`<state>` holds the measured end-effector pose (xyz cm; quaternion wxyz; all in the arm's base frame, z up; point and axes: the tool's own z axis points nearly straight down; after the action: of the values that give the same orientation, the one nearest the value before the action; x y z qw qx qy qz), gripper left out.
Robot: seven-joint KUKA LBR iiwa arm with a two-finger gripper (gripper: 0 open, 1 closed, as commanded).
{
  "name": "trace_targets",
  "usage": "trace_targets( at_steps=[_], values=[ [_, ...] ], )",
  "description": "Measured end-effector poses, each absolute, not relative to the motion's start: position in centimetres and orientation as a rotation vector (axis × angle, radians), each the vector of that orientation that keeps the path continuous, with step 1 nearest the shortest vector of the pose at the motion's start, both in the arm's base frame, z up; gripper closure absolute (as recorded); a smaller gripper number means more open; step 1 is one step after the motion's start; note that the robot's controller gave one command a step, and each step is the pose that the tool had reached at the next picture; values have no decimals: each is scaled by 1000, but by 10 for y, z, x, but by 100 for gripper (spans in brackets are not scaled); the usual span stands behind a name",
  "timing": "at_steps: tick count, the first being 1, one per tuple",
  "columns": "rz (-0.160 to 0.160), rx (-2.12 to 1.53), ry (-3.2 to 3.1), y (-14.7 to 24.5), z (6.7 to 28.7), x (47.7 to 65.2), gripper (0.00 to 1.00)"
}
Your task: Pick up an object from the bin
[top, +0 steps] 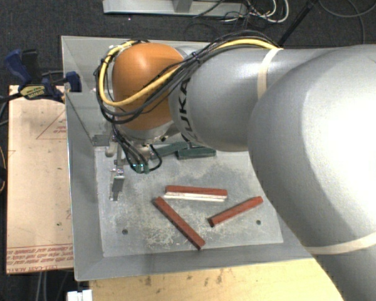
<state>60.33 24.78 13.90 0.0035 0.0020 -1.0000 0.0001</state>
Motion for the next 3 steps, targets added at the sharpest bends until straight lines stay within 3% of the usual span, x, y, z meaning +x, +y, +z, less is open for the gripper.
trace_targets(
  at_steps=[1,2,3],
  values=[
    [-2,1,-3142,247,144,606,0],
    [-3,169,-3142,174,122,648,0],
    [-1,144,-3140,144,120,656,0]
  ],
)
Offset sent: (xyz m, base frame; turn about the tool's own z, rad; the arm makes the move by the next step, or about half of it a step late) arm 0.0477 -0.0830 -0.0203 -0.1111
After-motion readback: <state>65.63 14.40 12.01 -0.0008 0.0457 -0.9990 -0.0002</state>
